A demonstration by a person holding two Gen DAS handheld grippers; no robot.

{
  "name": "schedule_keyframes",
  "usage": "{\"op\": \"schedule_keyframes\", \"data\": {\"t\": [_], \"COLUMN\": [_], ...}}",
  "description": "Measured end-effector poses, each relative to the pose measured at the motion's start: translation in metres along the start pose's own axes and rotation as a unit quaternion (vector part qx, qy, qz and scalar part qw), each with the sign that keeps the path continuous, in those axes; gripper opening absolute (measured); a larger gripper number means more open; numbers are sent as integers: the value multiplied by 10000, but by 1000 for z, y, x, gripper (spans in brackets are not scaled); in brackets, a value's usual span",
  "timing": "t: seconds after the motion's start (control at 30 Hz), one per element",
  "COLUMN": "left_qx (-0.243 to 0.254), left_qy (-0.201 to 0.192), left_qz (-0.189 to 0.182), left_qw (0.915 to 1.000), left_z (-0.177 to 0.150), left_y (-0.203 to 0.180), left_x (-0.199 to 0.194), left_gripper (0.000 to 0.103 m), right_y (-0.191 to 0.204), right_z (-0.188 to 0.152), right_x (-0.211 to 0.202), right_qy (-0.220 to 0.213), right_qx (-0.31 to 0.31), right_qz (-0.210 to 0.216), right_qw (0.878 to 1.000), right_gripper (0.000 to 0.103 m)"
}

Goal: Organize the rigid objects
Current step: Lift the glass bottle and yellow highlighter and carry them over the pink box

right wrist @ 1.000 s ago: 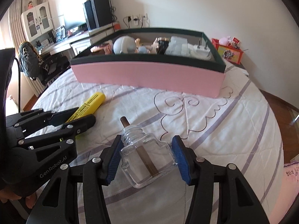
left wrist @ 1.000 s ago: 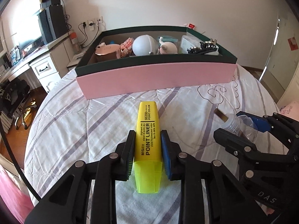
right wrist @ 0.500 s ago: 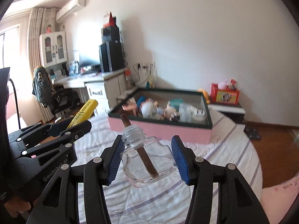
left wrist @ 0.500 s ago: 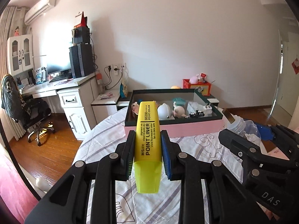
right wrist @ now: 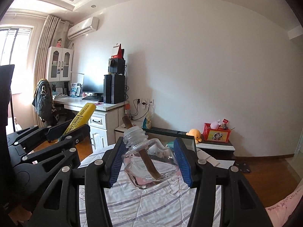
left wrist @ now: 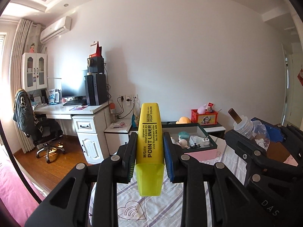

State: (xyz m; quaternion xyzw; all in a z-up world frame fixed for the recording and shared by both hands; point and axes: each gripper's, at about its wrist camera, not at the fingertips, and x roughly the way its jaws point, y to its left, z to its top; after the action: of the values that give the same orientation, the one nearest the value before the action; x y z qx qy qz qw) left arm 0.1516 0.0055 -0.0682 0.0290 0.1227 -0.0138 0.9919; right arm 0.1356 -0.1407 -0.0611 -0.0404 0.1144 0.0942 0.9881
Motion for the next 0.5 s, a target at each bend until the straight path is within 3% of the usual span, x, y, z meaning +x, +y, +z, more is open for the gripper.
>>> {"op": "schedule_keyframes", "data": {"t": [0.5], "left_qx": [43], "left_qy": [-26], "left_qz": [42], "left_qw": [10000], "left_z": [6], "left_y": [-1], "left_x": [-12], "left_gripper": [26], "right_y": [7], "right_z": [4], "right_x": [-18], "right_qy": [-102], "right_qx": [-65], "right_qz": [41], "right_qw": [9999], "right_gripper": [54]}}
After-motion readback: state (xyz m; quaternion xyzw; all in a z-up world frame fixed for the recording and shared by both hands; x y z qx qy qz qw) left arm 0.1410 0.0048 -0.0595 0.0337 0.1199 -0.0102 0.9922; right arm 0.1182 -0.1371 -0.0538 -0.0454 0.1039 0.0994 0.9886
